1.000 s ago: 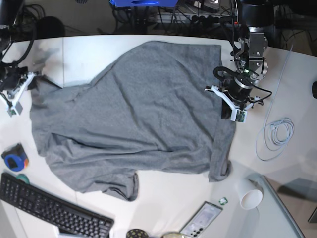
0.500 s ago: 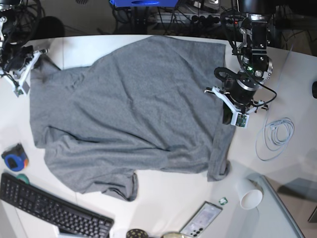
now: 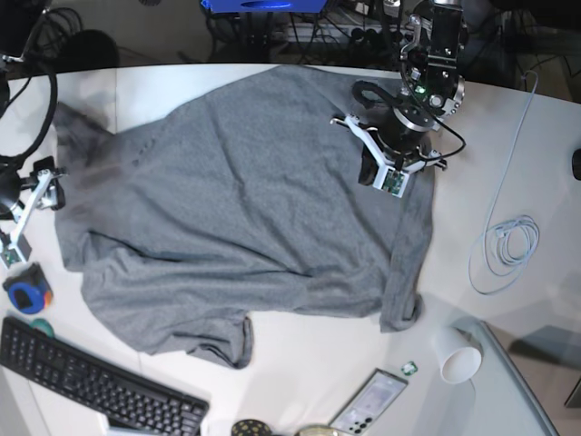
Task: Layout the t-shirt on the table in an organized manner, then fold the t-shirt properly
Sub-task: 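Pull the shirt edges apart with both grippers to flatten it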
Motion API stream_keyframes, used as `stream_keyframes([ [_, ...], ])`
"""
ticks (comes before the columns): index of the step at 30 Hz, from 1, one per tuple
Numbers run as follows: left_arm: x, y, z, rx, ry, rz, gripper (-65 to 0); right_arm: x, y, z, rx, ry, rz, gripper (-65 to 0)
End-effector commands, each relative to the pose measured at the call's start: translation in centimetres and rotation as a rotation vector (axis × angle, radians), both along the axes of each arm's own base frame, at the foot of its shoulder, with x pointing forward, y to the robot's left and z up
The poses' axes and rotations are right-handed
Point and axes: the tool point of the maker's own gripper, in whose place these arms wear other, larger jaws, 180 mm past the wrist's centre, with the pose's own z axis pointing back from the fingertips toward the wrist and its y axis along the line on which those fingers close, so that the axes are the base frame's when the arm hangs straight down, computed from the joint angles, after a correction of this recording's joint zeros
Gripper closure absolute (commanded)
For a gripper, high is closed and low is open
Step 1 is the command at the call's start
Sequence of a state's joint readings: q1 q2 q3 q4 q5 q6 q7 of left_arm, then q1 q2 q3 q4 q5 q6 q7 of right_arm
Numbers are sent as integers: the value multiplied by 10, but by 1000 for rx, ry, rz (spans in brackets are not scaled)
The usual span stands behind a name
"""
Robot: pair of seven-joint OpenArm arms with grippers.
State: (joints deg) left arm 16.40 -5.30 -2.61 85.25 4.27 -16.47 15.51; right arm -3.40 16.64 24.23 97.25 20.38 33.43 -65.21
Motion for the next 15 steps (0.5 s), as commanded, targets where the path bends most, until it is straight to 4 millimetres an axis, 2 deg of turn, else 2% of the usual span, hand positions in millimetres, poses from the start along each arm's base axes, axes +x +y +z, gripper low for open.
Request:
stream_keyframes([
  [1,0,2,5,-1,-24,1,0,19,-4,10,14,-63,-4,-402],
  [3,-13,4,-3,2,7,1,0,37,-1,-10,93,-74,-27,-393],
  [4,-17,5,-5,4,16,1,0,44,3,-23,133,-68,-32,-366],
  [6,-30,12,-12,21,45,-4,0,54,-1,-46,178,-56,-42,-270],
  [9,-45,15,-18,29,76,-8,0,63,8,-79,246,-29,-50,-105],
  [10,-49,18,-20,37,83,-11,0,64,5,-85,250,-18,-56,-78],
  [14,-62,29,-25,64,113,-21,0,58,2,-110,277,50,-97,-65],
  [15,-66,37,-26,81,121,-17,0,54,1,-113,280,63,-102,-63],
])
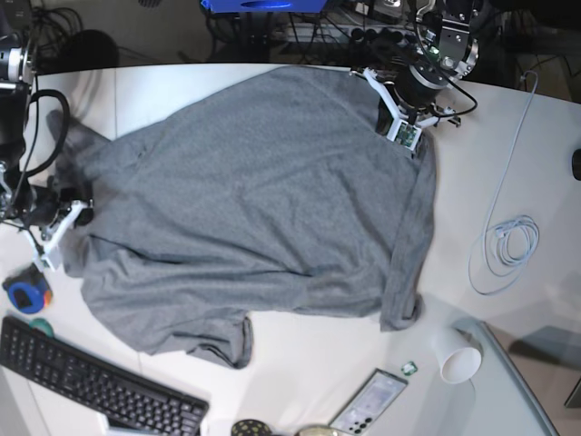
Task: Layout the t-shirt on the table in an organized manner, then fold the t-shirt properly
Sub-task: 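Pull the shirt edges apart with both grippers to flatten it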
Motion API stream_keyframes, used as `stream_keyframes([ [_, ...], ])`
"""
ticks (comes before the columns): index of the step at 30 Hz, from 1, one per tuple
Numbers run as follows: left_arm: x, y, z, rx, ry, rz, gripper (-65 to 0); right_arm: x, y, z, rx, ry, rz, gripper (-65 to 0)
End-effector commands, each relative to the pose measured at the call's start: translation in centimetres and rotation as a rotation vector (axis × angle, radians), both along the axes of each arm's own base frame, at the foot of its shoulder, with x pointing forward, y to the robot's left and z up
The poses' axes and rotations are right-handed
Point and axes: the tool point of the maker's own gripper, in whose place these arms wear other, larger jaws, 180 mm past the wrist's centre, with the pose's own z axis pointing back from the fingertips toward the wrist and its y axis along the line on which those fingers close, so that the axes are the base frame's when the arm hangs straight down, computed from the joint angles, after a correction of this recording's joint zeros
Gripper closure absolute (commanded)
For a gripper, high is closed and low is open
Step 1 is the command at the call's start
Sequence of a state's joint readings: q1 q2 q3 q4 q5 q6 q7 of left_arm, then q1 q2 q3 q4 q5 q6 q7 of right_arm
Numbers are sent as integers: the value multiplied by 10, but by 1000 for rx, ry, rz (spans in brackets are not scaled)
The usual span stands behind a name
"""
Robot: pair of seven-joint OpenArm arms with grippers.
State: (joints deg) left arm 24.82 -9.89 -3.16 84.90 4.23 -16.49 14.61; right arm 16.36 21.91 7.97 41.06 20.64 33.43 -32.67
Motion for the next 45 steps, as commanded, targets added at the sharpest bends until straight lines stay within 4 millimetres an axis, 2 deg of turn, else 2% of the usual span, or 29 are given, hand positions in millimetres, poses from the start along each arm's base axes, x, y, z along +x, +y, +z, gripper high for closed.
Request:
stream_keyframes([
  [1,-2,14,4,22,-9,15,0,-1,-10,2,-16,1,-5,-63],
  [6,-13,55,7,74,-2,110,0,-45,-15,-15,-31,66,-6,-62],
  [8,-13,67,10,89,-9,136,0,-60,-10,-17,-38,88,17,-62],
  [12,-8,71,14,94,-24,146,0,-72,12,-13,-51,87,71,-62],
  [15,1,67,28,94,-67,135,0,-78,9,-1,-117,94,50,-62],
  [20,12,61,52,101,-110,120,0,-69,14,38,-192,10,61,-62],
  [22,25,61,60,109,-129,122,0,-56,15,55,-209,-44,76,-62],
  [24,46,61,64,105,-157,126,0,-33,15,69,-210,-98,69,-62],
  [27,81,63,62,91,-183,152,0,2,10,76,-194,-128,41,-62],
  [29,102,64,55,69,-183,178,0,21,4,74,-170,-140,7,-62],
  [31,117,67,45,56,-163,198,0,35,-1,70,-145,-136,-30,-62],
  [34,133,71,30,38,-130,224,0,45,-7,62,-118,-120,-68,-62],
  [37,143,73,18,23,-95,243,0,45,-8,60,-112,-113,-76,-62],
  [41,155,60,1,17,-39,204,0,22,-9,48,-125,-83,-74,-62],
  [45,179,46,-4,32,-27,145,0,3,-8,36,-129,-44,-69,-62],
])
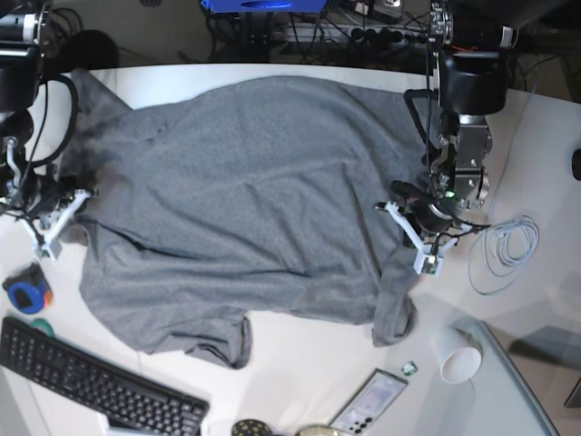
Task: Layout the t-shirt on the table in an organized manner, then fold the t-shirt properly
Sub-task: 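Pull the shirt edges apart with both grippers to flatten it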
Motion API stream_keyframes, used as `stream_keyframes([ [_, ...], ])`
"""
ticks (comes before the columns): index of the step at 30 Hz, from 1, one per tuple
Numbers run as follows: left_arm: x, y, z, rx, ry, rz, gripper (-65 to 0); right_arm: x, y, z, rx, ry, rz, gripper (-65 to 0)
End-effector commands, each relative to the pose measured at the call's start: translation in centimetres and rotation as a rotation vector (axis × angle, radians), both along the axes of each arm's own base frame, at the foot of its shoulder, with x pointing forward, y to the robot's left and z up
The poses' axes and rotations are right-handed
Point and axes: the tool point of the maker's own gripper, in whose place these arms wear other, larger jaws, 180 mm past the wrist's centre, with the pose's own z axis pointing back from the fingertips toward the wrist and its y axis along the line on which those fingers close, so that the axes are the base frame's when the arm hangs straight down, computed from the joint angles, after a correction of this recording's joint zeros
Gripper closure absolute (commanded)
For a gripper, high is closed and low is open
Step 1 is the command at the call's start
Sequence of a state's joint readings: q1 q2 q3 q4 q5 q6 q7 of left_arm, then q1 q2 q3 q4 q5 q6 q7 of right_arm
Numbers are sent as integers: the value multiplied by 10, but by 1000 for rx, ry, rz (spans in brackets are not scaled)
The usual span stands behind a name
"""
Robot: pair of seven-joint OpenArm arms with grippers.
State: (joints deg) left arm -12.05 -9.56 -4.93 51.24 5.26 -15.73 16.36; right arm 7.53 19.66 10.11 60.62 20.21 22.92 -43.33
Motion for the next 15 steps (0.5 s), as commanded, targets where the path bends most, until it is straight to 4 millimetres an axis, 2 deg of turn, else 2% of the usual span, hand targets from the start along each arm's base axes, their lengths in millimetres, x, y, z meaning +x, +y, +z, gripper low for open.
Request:
stream_keyframes([
  [1,7,-5,-2,30,12,-39,0,14,-8,13,-10,-56,-11,-62],
  [6,29,-16,-11,81,18,-95,0,-18,-7,-6,-9,10,-10,-62],
  [11,57,-8,2,95,-31,-50,0,-49,-3,-19,-10,57,2,-62],
  [13,64,-11,7,92,-43,-51,0,-53,0,-18,-12,50,14,-62],
  [15,70,-23,11,74,-55,-57,0,-48,4,-10,-15,20,26,-62],
])
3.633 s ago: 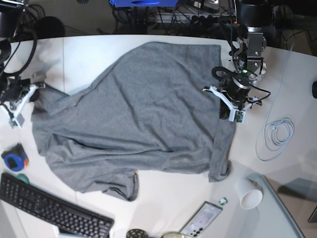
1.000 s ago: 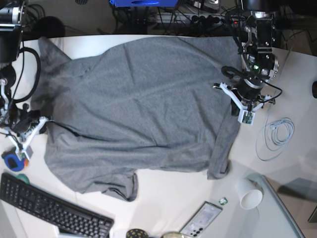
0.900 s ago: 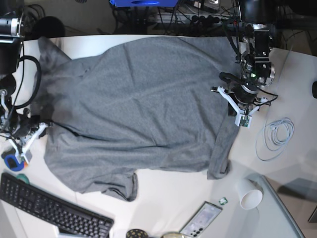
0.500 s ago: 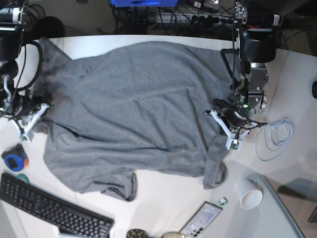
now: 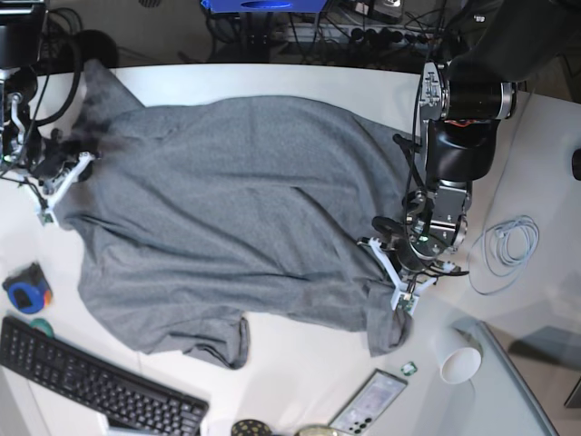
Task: Layout the t-shirt on the table in an organized manner, then fold the t-shirt properly
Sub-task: 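Pull the shirt edges apart with both grippers to flatten it, then grasp the shirt's collar-side corners with both grippers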
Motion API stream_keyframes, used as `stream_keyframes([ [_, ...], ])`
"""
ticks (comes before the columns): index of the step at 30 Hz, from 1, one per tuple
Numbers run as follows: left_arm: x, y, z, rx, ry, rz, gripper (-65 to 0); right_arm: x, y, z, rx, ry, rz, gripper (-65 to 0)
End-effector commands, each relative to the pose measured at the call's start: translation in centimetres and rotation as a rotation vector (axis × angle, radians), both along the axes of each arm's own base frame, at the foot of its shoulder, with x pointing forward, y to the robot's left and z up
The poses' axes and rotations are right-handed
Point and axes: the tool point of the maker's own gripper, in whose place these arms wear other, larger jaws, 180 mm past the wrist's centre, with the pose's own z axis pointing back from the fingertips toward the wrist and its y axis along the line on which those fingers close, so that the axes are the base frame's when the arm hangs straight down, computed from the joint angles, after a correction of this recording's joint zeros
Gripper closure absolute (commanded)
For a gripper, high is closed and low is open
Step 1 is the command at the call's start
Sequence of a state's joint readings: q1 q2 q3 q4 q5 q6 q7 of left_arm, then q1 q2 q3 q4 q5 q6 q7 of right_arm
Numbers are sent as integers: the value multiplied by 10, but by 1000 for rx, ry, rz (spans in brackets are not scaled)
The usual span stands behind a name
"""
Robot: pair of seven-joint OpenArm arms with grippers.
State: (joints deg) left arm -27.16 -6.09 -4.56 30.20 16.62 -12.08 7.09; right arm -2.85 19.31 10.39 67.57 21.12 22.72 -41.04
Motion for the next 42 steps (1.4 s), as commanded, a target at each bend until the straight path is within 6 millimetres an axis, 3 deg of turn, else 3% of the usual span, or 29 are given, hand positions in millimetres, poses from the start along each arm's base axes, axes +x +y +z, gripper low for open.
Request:
stream_keyframes([
  [1,14,-5,13,-2,-28,-6,0,10,-4,12,-18,-26,10,-62],
  [5,23,-1,36,12,-96,0,0,26,-11,42,-33,-134,-15,-63],
  [7,24,13,51,14,-128,52,0,37,-17,63,-32,-212,-53,-66],
  [12,16,42,91,17,-207,133,0,40,-28,92,-54,-279,-102,-68],
  [15,-8,73,111,48,-241,217,0,28,-41,103,-56,-291,-178,-77],
  [18,-48,94,120,30,-266,300,0,7,-47,102,-40,-272,-183,-198],
  [20,-83,110,120,-33,-265,370,-81,-10,-50,97,-29,-251,-151,-317],
  [23,-133,135,111,-150,-227,462,-286,-33,-61,91,-18,-226,-220,-453],
  [26,-169,147,100,-268,-199,518,-484,-45,-65,86,-14,-213,-254,-500],
  [28,-187,147,89,-350,-171,551,-566,-49,-61,83,-12,-198,-243,-501],
  [34,-207,145,59,-447,-103,622,-579,-48,-54,80,-3,-191,-225,-501],
  [38,-201,115,45,-520,-65,516,-579,-48,-54,80,-3,-191,-225,-501],
  [42,-202,100,31,-547,-24,491,-579,-49,-54,80,-3,-189,-225,-501],
])
